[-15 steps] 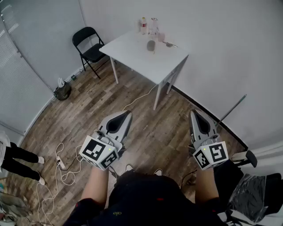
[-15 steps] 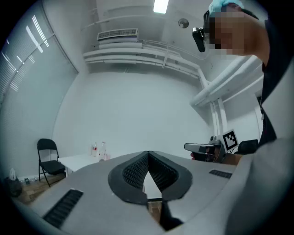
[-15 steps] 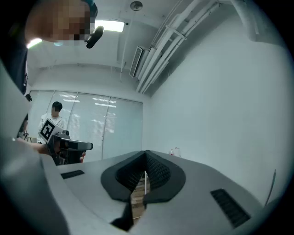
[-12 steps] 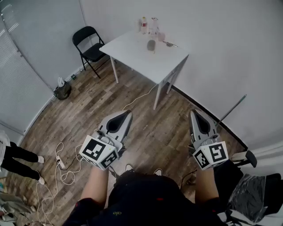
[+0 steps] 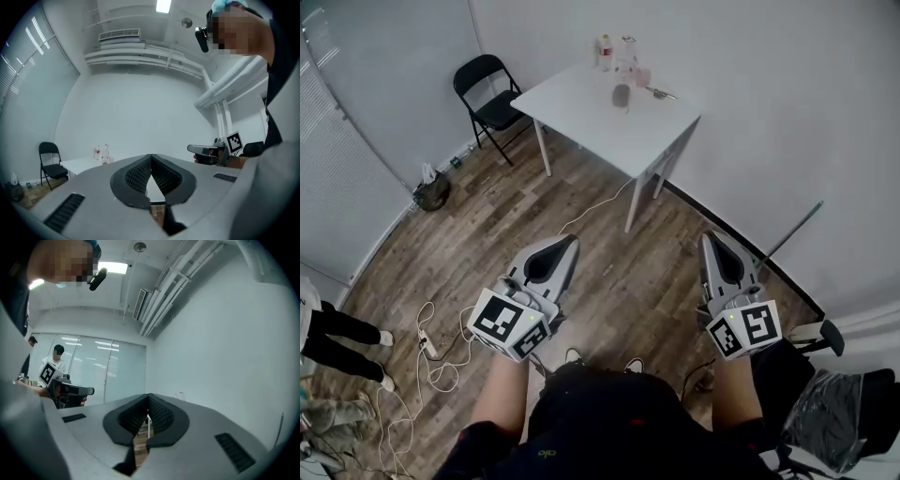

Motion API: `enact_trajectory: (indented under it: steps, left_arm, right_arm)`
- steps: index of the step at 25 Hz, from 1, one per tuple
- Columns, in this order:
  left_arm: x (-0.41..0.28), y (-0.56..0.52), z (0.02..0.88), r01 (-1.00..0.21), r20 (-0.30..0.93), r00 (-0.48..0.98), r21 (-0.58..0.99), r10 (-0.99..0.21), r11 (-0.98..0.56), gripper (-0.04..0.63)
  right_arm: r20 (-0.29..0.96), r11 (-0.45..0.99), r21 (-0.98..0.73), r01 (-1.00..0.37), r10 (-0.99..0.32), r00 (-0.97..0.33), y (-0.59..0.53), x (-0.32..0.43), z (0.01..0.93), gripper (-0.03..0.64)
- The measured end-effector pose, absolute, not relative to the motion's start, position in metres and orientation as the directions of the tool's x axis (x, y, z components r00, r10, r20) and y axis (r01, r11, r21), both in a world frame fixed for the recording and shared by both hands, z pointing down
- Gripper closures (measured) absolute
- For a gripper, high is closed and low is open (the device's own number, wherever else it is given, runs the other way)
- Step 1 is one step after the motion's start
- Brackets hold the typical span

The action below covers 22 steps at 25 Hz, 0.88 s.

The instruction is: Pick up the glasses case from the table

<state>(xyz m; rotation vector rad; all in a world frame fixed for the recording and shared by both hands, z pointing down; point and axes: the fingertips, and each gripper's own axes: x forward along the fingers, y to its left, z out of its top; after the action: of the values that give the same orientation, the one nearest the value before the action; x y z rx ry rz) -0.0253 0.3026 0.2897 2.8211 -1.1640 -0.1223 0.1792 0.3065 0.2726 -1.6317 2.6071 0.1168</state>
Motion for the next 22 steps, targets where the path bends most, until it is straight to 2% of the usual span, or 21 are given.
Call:
enact_trajectory:
  steps: [10,22]
  left_arm:
    - [-0.044,0.297,0.296,-0.710,-0.037,0.697,0.104,-0.716,-0.697,0.572]
    - [-0.144,0.273,0.311,-0.716,-0.037,0.689,0.117,-0.724,-0.688,0.572]
  right_arm:
    - [-0.081,0.447,0.015,-0.895,-0.891,-0.446,0.294,0.160,0.279,0.597]
    - [-0.063,0.440,0.044,-0.897,-0.895,-0.442,0.270,0.066,0.290,0.597]
